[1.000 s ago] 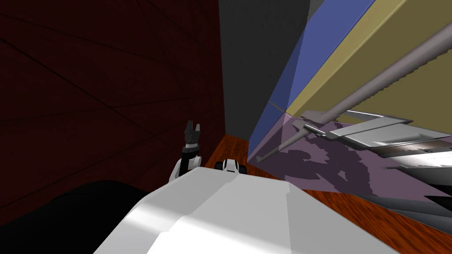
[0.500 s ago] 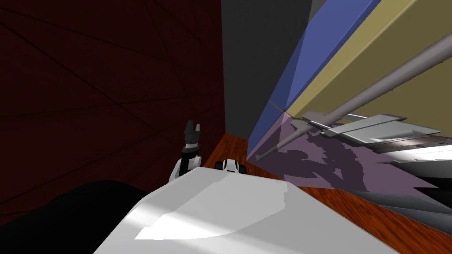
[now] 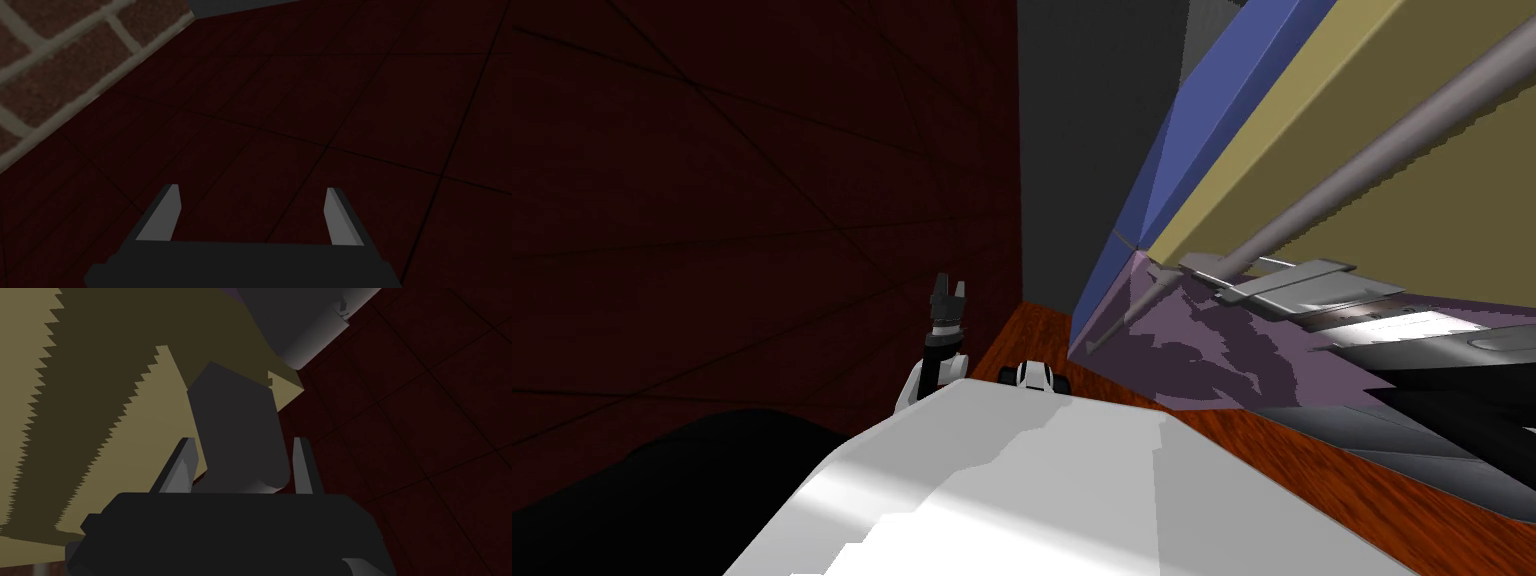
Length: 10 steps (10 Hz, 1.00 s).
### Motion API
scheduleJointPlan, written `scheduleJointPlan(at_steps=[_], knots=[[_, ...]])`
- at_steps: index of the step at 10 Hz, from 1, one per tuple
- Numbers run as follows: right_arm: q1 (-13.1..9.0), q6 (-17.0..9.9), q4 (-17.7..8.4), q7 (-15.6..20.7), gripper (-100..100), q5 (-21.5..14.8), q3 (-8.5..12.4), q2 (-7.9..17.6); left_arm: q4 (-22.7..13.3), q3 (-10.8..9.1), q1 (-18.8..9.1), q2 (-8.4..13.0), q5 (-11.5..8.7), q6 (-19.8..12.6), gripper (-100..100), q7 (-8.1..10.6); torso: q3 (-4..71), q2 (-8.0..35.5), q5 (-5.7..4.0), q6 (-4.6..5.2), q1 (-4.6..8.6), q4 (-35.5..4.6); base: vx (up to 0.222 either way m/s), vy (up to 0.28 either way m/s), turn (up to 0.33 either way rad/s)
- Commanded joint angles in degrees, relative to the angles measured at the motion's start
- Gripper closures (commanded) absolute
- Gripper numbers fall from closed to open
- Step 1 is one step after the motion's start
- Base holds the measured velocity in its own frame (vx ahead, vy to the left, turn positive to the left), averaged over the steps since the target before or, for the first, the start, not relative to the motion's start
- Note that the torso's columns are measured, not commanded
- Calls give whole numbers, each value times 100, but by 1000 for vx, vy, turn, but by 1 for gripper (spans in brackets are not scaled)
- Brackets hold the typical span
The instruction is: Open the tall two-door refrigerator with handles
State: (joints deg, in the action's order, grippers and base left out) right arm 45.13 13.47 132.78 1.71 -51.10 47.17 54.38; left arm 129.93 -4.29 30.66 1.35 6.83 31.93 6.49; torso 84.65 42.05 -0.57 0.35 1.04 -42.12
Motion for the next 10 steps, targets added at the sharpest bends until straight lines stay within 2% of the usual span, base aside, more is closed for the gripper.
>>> scheduleJointPlan(at_steps=[1, 2, 4, 5, 6, 8, 9, 10], knots=[[-405, 5, -145, 5, 100, -5, -258, -26, 0, 0, 1, 0, 0, 0, 0, 0, 20, -24, 8, -5, -4, 5, -3, 1, -22], [-620, 98, -379, 28, 100, -70, -530, 142, 0, -1, 2, 0, 0, 0, 0, 0, 26, -26, 21, -9, -19, 1, -174, -56, -13], [-1005, 98, -603, 28, 100, -70, -822, 142, 0, 0, -1, 0, 0, 0, 0, 0, -30, 43, -8, -2, 5, -3, -173, -51, 24], [-1226, 98, -603, 28, 100, -70, -900, 142, 0, 0, 0, 0, 0, 0, 0, 0, -8, 8, -5, 6, 5, 2, -38, 5, -9], [-1412, 191, -825, 51, 100, -134, -1175, 310, 0, 0, 1, 0, 0, 0, 0, 0, 20, -21, 18, 2, -13, -4, -150, -58, -28], [-1855, 191, -1061, 51, 100, -134, -1525, 310, 0, 0, -1, 0, 0, 0, 0, 0, -13, 22, -8, 1, 9, 7, -176, -43, 15], [-2047, 191, -1061, 51, 100, -134, -1541, 310, 0, 0, 0, 0, 0, 0, 0, 0, 3, -8, -3, 4, 1, 10, -36, 6, -19], [-2232, 285, -1285, 73, 100, -198, -1825, 478, 0, 0, 1, 0, 0, 0, 0, 0, 28, -32, 23, -3, -21, 0, -163, -55, -24]])
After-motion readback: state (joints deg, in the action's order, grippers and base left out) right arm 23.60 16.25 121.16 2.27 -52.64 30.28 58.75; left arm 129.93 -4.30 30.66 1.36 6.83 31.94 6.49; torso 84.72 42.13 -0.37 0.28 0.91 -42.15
